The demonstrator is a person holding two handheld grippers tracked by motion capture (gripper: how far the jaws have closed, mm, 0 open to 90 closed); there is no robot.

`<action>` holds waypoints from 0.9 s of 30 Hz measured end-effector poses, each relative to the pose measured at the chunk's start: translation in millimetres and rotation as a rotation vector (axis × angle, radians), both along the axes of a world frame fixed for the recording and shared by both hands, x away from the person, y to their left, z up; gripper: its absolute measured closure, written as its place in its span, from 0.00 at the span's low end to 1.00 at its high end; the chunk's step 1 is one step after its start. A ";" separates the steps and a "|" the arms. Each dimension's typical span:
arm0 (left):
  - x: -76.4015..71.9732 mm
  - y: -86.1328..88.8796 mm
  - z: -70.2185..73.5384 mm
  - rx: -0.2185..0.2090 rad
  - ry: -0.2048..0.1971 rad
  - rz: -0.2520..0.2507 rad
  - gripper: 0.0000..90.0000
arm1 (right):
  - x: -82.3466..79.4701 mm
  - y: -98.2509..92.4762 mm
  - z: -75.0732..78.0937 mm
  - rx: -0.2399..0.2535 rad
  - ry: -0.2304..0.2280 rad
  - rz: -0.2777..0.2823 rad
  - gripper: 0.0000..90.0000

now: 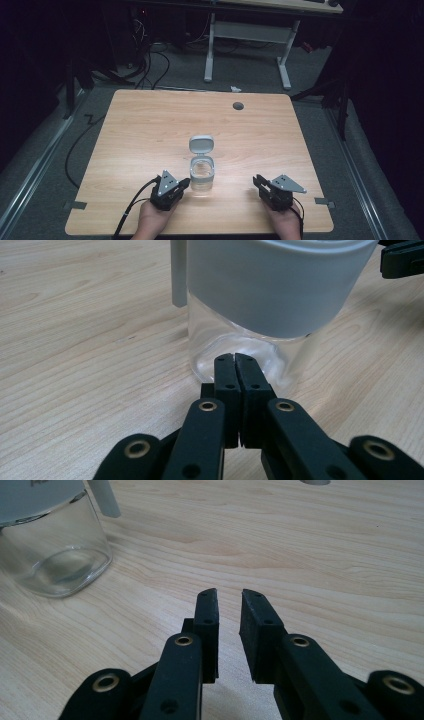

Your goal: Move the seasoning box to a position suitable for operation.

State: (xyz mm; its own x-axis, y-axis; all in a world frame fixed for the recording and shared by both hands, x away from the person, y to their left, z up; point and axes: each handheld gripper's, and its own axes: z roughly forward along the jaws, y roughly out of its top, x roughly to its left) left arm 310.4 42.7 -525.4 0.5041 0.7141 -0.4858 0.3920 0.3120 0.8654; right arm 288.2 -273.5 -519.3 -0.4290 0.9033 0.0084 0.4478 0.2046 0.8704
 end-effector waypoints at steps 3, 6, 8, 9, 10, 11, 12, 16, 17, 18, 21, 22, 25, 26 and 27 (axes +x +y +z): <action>-0.9 2.3 0.7 -0.007 -0.004 0.003 0.96 | -0.2 0.8 -0.2 -0.001 -0.001 0.002 0.87; -4.9 6.9 1.8 -0.009 -0.006 0.005 0.96 | -0.6 1.5 -0.1 -0.006 -0.002 0.006 0.87; -9.1 9.9 2.4 -0.012 -0.011 0.003 0.96 | -0.9 1.9 -0.3 -0.008 -0.005 0.009 0.87; -11.3 11.0 3.0 -0.012 -0.012 0.001 0.97 | -1.1 2.2 -0.3 -0.008 -0.004 0.009 0.87; -13.1 11.6 4.1 -0.013 -0.012 0.000 0.99 | -1.2 2.4 -0.4 -0.007 -0.004 0.010 0.87; -14.3 11.8 5.3 -0.017 -0.013 -0.003 1.00 | -1.2 2.6 -0.5 -0.007 -0.004 0.009 0.87; -16.1 11.6 7.5 -0.024 -0.017 -0.008 1.00 | -1.2 2.9 -0.6 -0.005 -0.003 0.010 0.88; -22.4 7.8 10.3 -0.037 -0.028 -0.031 1.00 | 0.0 7.7 1.2 0.016 0.010 0.033 0.91; -23.9 6.6 10.0 -0.040 -0.027 -0.038 1.00 | 0.6 9.8 2.1 0.022 0.012 0.039 0.92; -25.3 5.1 9.5 -0.044 -0.024 -0.046 1.00 | 1.4 12.1 3.1 0.032 0.018 0.047 0.93; -28.3 -0.6 6.6 -0.044 -0.020 -0.071 1.00 | 5.2 23.2 5.0 0.028 0.027 0.062 0.95; -28.6 -2.4 5.6 -0.046 -0.019 -0.077 1.00 | 6.8 27.1 5.8 0.022 0.027 0.064 0.95; -27.1 -7.0 2.7 -0.051 -0.004 -0.093 1.00 | 11.6 37.8 9.0 0.019 0.020 0.064 0.97; -26.5 -8.1 2.0 -0.056 -0.001 -0.098 1.00 | 14.0 40.8 10.0 0.015 0.014 0.067 0.98; -26.0 -9.7 1.4 -0.059 0.001 -0.100 1.00 | 16.4 43.9 11.2 0.013 0.014 0.071 0.98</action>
State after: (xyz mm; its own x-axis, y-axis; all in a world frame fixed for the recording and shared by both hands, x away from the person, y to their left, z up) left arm 284.4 33.0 -523.9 0.5711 0.6303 -0.5259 0.4242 0.3219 0.8464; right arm 304.6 -229.6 -508.1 -0.4920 0.8702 0.0261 0.4445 0.2253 0.8670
